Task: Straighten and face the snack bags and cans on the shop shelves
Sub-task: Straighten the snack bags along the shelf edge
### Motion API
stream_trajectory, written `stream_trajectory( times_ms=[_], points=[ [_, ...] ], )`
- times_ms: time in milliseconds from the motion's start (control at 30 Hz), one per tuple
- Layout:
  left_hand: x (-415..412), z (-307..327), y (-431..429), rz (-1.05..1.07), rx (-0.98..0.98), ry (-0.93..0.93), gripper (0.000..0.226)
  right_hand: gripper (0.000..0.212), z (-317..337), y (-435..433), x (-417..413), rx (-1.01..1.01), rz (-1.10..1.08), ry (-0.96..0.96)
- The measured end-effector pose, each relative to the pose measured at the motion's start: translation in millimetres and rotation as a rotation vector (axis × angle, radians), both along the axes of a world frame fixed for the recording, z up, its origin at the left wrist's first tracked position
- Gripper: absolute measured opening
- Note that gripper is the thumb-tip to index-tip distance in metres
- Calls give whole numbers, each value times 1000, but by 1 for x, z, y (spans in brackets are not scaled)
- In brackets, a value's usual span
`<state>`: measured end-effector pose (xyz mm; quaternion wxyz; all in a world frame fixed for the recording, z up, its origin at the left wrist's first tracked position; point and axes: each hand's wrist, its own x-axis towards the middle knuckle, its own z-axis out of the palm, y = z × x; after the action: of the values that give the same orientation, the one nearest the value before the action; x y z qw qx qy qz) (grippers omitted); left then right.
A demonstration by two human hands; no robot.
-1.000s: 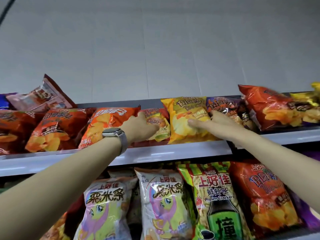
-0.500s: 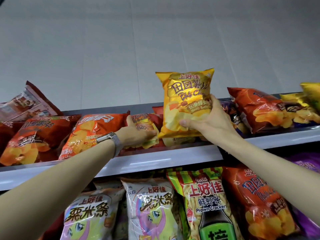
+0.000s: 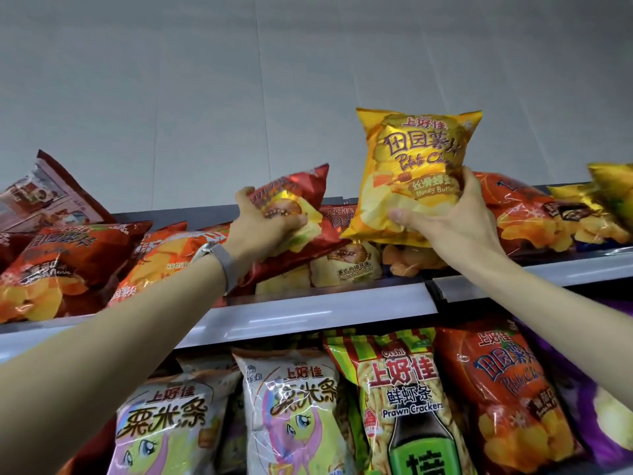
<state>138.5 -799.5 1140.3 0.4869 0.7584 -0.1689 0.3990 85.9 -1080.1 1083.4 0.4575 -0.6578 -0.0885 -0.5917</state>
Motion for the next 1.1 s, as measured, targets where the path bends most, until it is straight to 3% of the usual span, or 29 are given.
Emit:
stream_trajectory(
  times_ms=[133, 300, 400, 600, 767, 867, 967, 1100],
  points=[
    [-16, 17, 12, -168, -154, -8, 106, 133, 9, -2, -4, 98, 21, -76],
    [-48, 36, 48, -142, -223, -141, 101, 133, 18, 13, -6, 84, 41, -56],
    [-69, 42, 72, -79, -228, -229, 92, 126, 20, 36, -2, 15, 53, -8],
    [-104, 43, 104, -50, -190, -339, 91, 139, 15, 105, 22, -193, 70, 209],
    [-127, 38, 112, -55, -107, -348, 96, 141, 9, 143, 40, -328, 48, 409],
    [-134, 34, 109, -62, -42, -351, 94, 155, 8, 153, 48, -384, 92, 469],
    [-136, 29, 98, -83, 10, -349, 94, 142, 15, 155, 52, -483, 132, 520],
    [-126, 23, 69, -120, 55, -362, 103, 147, 18, 159, 45, -641, 161, 638]
  ],
)
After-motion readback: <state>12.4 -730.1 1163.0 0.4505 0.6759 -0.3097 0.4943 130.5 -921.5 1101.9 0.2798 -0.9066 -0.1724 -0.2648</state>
